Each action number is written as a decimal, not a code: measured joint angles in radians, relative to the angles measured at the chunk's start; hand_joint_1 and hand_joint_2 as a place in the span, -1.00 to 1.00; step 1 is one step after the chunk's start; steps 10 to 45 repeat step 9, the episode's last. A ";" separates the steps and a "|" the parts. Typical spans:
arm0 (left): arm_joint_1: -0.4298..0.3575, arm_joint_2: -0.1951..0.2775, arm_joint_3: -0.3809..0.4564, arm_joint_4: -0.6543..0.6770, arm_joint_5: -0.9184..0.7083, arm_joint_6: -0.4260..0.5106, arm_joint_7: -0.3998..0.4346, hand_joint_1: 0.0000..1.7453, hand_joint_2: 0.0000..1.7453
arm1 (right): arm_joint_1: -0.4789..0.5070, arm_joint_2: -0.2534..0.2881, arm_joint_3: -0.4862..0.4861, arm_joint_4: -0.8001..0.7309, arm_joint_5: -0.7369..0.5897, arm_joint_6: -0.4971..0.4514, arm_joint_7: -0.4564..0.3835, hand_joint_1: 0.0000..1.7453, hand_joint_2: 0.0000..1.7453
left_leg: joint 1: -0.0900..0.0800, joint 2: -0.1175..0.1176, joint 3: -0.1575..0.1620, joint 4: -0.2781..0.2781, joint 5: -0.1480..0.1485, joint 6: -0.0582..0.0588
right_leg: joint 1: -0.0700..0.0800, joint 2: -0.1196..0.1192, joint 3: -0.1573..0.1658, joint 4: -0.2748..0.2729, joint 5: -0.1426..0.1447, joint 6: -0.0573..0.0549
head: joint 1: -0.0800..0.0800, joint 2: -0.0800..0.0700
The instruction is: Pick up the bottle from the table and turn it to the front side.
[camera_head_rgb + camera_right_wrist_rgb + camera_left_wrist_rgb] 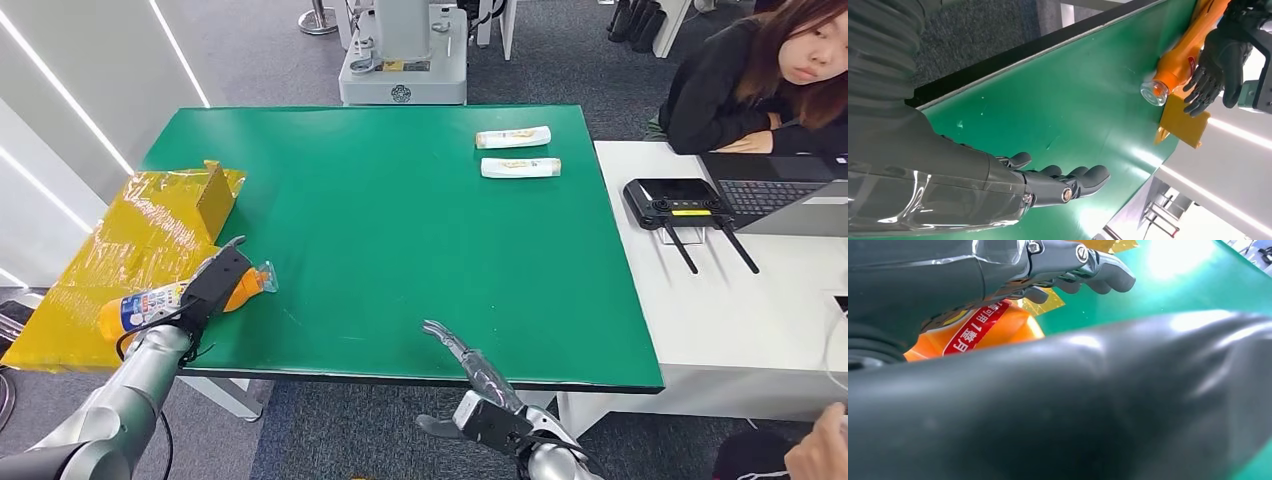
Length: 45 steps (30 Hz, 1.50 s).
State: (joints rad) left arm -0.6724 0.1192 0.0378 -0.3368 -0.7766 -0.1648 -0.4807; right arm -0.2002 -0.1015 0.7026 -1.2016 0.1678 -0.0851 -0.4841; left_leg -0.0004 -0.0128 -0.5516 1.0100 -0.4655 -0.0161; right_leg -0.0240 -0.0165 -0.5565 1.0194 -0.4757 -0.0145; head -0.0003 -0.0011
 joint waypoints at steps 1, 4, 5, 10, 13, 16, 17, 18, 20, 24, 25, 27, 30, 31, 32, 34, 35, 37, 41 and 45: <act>0.001 -0.002 0.001 -0.002 0.000 0.000 0.000 -1.00 -1.00 | 0.002 0.000 -0.002 -0.001 0.000 0.000 0.000 -1.00 1.00 | 0.000 0.000 0.000 0.000 0.000 0.000 | 0.000 0.000 0.000 0.000 0.000 0.000 | 0.000 0.000; 0.003 -0.005 0.002 -0.004 0.000 0.000 0.000 -1.00 -1.00 | 0.004 0.000 -0.003 -0.002 0.000 0.000 0.000 -1.00 1.00 | 0.000 0.000 0.001 0.000 0.000 0.000 | 0.000 0.000 0.001 0.000 0.000 0.000 | 0.000 0.000; 0.003 -0.006 0.002 -0.004 0.000 0.000 0.000 -1.00 -1.00 | 0.004 0.000 -0.004 -0.002 0.000 0.000 0.000 -1.00 1.00 | 0.000 0.000 0.001 0.000 0.000 0.000 | 0.000 0.000 0.001 0.000 0.000 0.000 | 0.000 0.000; 0.003 -0.007 0.003 -0.004 0.002 0.001 -0.002 -1.00 -1.00 | 0.005 0.000 -0.005 -0.002 0.000 0.000 0.000 -1.00 1.00 | 0.000 0.000 0.001 0.000 0.000 0.000 | 0.000 0.000 0.001 0.000 0.000 0.000 | 0.000 0.000; 0.003 -0.007 0.003 -0.004 0.002 0.001 -0.002 -1.00 -1.00 | 0.005 0.000 -0.005 -0.002 0.000 0.000 0.000 -1.00 1.00 | 0.000 0.000 0.001 0.000 0.000 0.000 | 0.000 0.000 0.001 0.000 0.000 0.000 | 0.000 0.000; 0.003 -0.007 0.003 -0.004 0.002 0.001 -0.002 -1.00 -1.00 | 0.005 0.000 -0.005 -0.002 0.000 0.000 0.000 -1.00 1.00 | 0.000 0.000 0.001 0.000 0.000 0.000 | 0.000 0.000 0.001 0.000 0.000 0.000 | 0.000 0.000; 0.003 -0.007 0.003 -0.004 0.002 0.001 -0.002 -1.00 -1.00 | 0.005 0.000 -0.005 -0.002 0.000 0.000 0.000 -1.00 1.00 | 0.000 0.000 0.001 0.000 0.000 0.000 | 0.000 0.000 0.001 0.000 0.000 0.000 | 0.000 0.000; 0.003 -0.007 0.003 -0.004 0.002 0.001 -0.002 -1.00 -1.00 | 0.005 0.000 -0.005 -0.002 0.000 0.000 0.000 -1.00 1.00 | 0.000 0.000 0.001 0.000 0.000 0.000 | 0.000 0.000 0.001 0.000 0.000 0.000 | 0.000 0.000; 0.003 -0.007 0.003 -0.004 0.002 0.001 -0.002 -1.00 -1.00 | 0.005 0.000 -0.005 -0.002 0.000 0.000 0.000 -1.00 1.00 | 0.000 0.000 0.001 0.000 0.000 0.000 | 0.000 0.000 0.001 0.000 0.000 0.000 | 0.000 0.000; 0.003 -0.007 0.003 -0.004 0.002 0.001 -0.002 -1.00 -1.00 | 0.005 0.000 -0.005 -0.002 0.000 0.000 0.000 -1.00 1.00 | 0.000 0.000 0.001 0.000 0.000 0.000 | 0.000 0.000 0.001 0.000 0.000 0.000 | 0.000 0.000; 0.003 -0.007 0.003 -0.004 0.002 0.001 -0.002 -1.00 -1.00 | 0.005 0.000 -0.005 -0.002 0.000 0.000 0.000 -1.00 1.00 | 0.000 0.000 0.001 0.000 0.000 0.000 | 0.000 0.000 0.001 0.000 0.000 0.000 | 0.000 0.000; 0.003 -0.007 0.003 -0.004 0.002 0.001 -0.002 -1.00 -1.00 | 0.005 0.000 -0.005 -0.002 0.000 0.000 0.000 -1.00 1.00 | 0.000 0.000 0.001 0.000 0.000 0.000 | 0.000 0.000 0.001 0.000 0.000 0.000 | 0.000 0.000; 0.003 -0.007 0.003 -0.004 0.002 0.001 -0.002 -1.00 -1.00 | 0.005 0.000 -0.005 -0.002 0.000 0.000 0.000 -1.00 1.00 | 0.000 0.000 0.001 0.000 0.000 0.000 | 0.000 0.000 0.001 0.000 0.000 0.000 | 0.000 0.000; 0.003 -0.007 0.003 -0.004 0.002 0.001 -0.002 -1.00 -1.00 | 0.005 0.000 -0.005 -0.002 0.000 0.000 0.000 -1.00 1.00 | 0.000 0.000 0.001 0.000 0.000 0.000 | 0.000 0.000 0.001 0.000 0.000 0.000 | 0.000 0.000; 0.003 -0.007 0.003 -0.004 0.002 0.001 -0.002 -1.00 -1.00 | 0.005 0.000 -0.005 -0.002 0.000 0.000 0.000 -1.00 1.00 | 0.000 0.000 0.001 0.000 0.000 0.000 | 0.000 0.000 0.001 0.000 0.000 0.000 | 0.000 0.000; 0.003 -0.007 0.003 -0.004 0.002 0.001 -0.002 -1.00 -1.00 | 0.005 0.000 -0.005 -0.002 0.000 0.000 0.000 -1.00 1.00 | 0.000 0.000 0.001 0.000 0.000 0.000 | 0.000 0.000 0.001 0.000 0.000 0.000 | 0.000 0.000; 0.003 -0.007 0.003 -0.004 0.002 0.001 -0.002 -1.00 -1.00 | 0.005 0.000 -0.005 -0.002 0.000 0.000 0.000 -1.00 1.00 | 0.000 0.000 0.001 0.000 0.000 0.000 | 0.000 0.000 0.001 0.000 0.000 0.000 | 0.000 0.000; 0.003 -0.007 0.003 -0.004 0.002 0.001 -0.002 -1.00 -1.00 | 0.005 0.000 -0.005 -0.002 0.000 0.000 0.000 -1.00 1.00 | 0.000 0.000 0.001 0.000 0.000 0.000 | 0.000 0.000 0.001 0.000 0.000 0.000 | 0.000 0.000; 0.003 -0.007 0.003 -0.004 0.002 0.001 -0.002 -1.00 -1.00 | 0.005 0.000 -0.005 -0.002 0.000 0.000 0.000 -1.00 1.00 | 0.000 0.000 0.001 0.000 0.000 0.000 | 0.000 0.000 0.001 0.000 0.000 0.000 | 0.000 0.000; 0.003 -0.007 0.003 -0.004 0.002 0.001 -0.002 -1.00 -1.00 | 0.005 0.000 -0.005 -0.002 0.000 0.000 0.000 -1.00 1.00 | 0.000 0.000 0.001 0.000 0.000 0.000 | 0.000 0.000 0.001 0.000 0.000 0.000 | 0.000 0.000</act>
